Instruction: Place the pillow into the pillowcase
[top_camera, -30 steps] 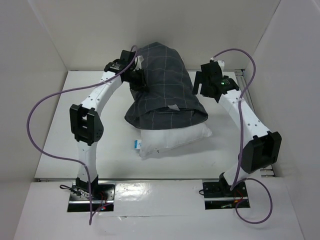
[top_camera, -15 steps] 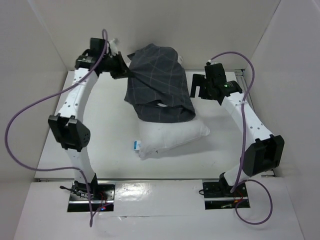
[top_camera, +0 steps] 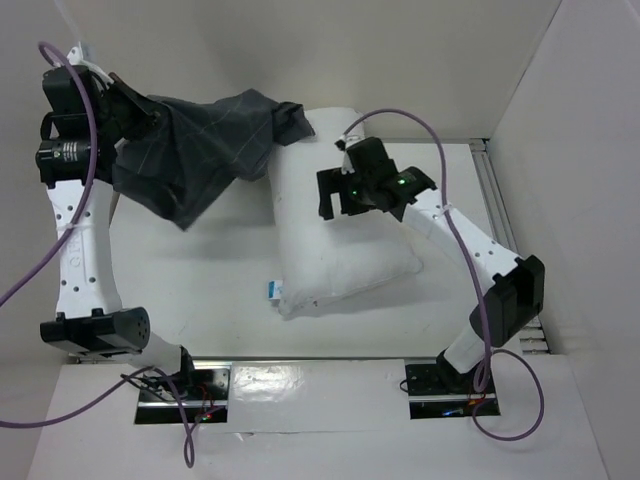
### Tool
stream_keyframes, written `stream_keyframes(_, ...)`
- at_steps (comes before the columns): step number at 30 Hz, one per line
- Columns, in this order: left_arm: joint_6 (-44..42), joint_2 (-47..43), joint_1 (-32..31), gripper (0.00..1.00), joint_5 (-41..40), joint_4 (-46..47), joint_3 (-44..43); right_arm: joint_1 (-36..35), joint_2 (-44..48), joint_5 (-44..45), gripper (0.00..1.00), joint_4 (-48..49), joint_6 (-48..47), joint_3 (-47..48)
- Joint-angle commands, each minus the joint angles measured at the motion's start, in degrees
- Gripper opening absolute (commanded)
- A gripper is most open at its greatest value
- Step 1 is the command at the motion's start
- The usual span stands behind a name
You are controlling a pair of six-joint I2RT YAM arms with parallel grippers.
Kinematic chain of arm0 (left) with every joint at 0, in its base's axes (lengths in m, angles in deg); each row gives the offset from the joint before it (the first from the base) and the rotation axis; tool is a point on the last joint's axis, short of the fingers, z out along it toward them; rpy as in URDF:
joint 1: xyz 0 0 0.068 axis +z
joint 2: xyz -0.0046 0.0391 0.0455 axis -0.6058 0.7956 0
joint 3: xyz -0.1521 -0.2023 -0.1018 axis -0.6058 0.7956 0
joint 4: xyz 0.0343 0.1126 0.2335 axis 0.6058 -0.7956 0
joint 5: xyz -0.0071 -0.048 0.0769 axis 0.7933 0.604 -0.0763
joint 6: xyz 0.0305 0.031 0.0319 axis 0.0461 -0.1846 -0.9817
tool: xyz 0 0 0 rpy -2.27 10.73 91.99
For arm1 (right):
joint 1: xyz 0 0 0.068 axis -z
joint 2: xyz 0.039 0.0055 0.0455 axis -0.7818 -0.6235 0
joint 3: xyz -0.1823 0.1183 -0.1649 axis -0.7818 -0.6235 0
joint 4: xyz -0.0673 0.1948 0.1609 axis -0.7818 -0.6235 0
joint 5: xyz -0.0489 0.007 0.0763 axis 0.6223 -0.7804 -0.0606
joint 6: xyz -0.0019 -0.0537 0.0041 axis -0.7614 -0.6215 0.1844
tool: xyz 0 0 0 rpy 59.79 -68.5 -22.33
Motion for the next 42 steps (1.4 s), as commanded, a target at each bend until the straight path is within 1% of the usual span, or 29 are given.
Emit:
stream_keyframes(1, 2.58, -0.54, -0.40, 0.00, -2.52, 1.53, 4.63, -3.16, -4.96, -0.26, 1.00, -0.99, 3.78, -1.84)
stream_keyframes(2, 2.58, -0.54, -0.40, 0.00, -2.52, 1.52, 6.29, -3.17, -6.19, 0.44, 1.00, -1.00, 4.93, -2.80)
stream_keyframes(4, 2.58, -1.15, -0.40, 0.00, -2.52, 1.52, 12.01, -3.17, -7.69, 3.86, 0.98, 0.66, 8.10, -8.15)
stream_keyframes(5, 2.58, -1.76, -0.40, 0.00, -2.52, 1.52, 13.41, -3.17, -7.69, 5.09, 0.89, 2.93, 9.06, -10.18)
stream_keyframes(6, 2.58, -1.77, -0.40, 0.00, -1.82, 2.22, 15.60, -2.65, -7.00, 5.89, 0.73, 4.09, 9.59, -11.85)
stream_keyframes(7, 1.97, -1.77, -0.40, 0.00, -1.81, 2.23, 15.63, -0.82, -6.38, 8.16, 0.52, 4.71, 10.47, -13.95)
stream_keyframes(8, 1.97, -1.77, -0.40, 0.00, -1.81, 2.23, 16.15, 0.42, -5.68, 9.57, 0.01, 4.71, 10.48, -13.97)
stream_keyframes(10, 1.09, -1.77, 0.12, 0.00, -2.42, 2.23, 16.15, 4.80, -3.14, 14.47, 0.00, 3.23, 11.09, -11.89)
stream_keyframes(12, 0.56, -1.77, 0.12, 0.00, -2.43, 1.70, 14.66, 8.06, -1.11, 16.78, 0.00, 2.00, 9.08, -8.54)
stream_keyframes(13, 0.56, -1.77, 0.12, 0.00, -1.73, 1.70, 13.53, 9.56, 0.55, 18.19, 0.00, 1.29, 8.29, -6.18)
stream_keyframes(14, -1.53, -1.07, 0.12, 0.00, -0.42, 2.48, 12.39, 12.44, 1.26, 18.98, 0.00, 0.50, 6.02, -1.37)
stream_keyframes(16, -1.55, -0.28, 0.65, 0.00, 0.21, 1.96, 8.79, 16.06, 1.80, 15.76, 0.00, -0.81, 3.20, 3.14)
stream_keyframes(17, -1.55, 0.25, 0.65, 0.00, 0.82, 1.96, 7.81, 18.51, 1.80, 14.09, 0.00, -2.48, 0.92, 7.60)
stream_keyframes(18, -1.55, 0.25, 0.65, 0.00, 0.82, 1.96, 7.02, 19.23, 1.28, 13.29, 0.00, -5.54, -0.84, 9.13)
stream_keyframes(20, -0.33, 0.25, 0.65, 0.00, 1.44, 1.96, 7.01, 20.38, 1.27, 14.76, 0.00, -9.24, -3.92, 10.81)
stream_keyframes(22, -0.32, 0.25, 0.65, 0.00, 2.14, 1.96, 7.80, 21.52, 2.05, 16.96, 0.00, -11.89, -4.46, 7.75)
stream_keyframes(23, 0.20, 0.25, 0.65, 0.00, 2.14, 1.96, 9.89, 22.48, 4.06, 17.84, 0.00, -11.90, -3.94, 3.73)
stream_keyframes(24, 0.21, -0.27, -0.13, 0.00, 2.14, 1.96, 11.22, 24.49, 5.04, 17.07, 0.00, -11.37, -3.94, 1.78)
stream_keyframes(25, 0.21, -0.97, -1.01, 0.00, 1.01, 2.57, 12.80, 25.30, 6.01, 15.84, 0.10, -10.85, -3.94, 0.10)
stream_keyframes(26, 0.21, -0.98, -1.02, 0.00, 0.22, 2.58, 15.77, 25.83, 7.50, 14.17, 0.29, -10.15, -3.41, -1.30)
stream_keyframes(27, 0.21, -1.59, -1.02, 0.00, 0.21, 3.36, 16.93, 25.83, 7.51, 11.03, 0.80, -10.14, -3.41, -2.97)
stream_keyframes(28, 0.21, -1.59, -1.02, 0.00, -0.40, 3.37, 17.64, 25.31, 8.03, 10.99, 0.89, -10.14, -3.41, -2.99)
stream_keyframes(31, -0.93, -0.90, -1.02, 0.00, -1.98, 2.58, 17.65, 22.68, 8.04, 9.77, 0.99, -9.44, -2.88, -1.59)
stream_keyframes(32, -0.94, -0.89, -1.02, 0.00, -3.29, 2.58, 17.04, 21.80, 7.08, 9.76, 1.00, -9.44, -2.88, -0.63)
stream_keyframes(35, -1.46, 1.03, -1.02, 0.00, -3.83, 2.06, 15.37, 17.15, 1.90, 11.25, 1.00, -10.66, -5.51, 6.48)
stream_keyframes(36, -1.46, 1.57, -1.02, 0.00, -3.83, 2.05, 14.14, 15.65, -1.94, 11.95, 1.00, -11.19, -5.52, 8.59)
stream_keyframes(38, -0.94, 2.71, -1.02, 0.00, -3.22, 2.05, 12.65, 10.82, -6.00, 13.53, 1.00, -12.33, -7.01, 14.48)
stream_keyframes(40, -0.94, 5.17, -1.02, 0.00, -3.22, 1.53, 8.61, 6.61, -12.16, 16.34, 1.00, -12.34, -7.01, 18.78)
stream_keyframes(42, -0.94, 7.27, -1.02, 0.00, -3.22, 0.30, 4.49, 4.66, -16.29, 19.41, 1.00, -11.11, -6.48, 21.26)
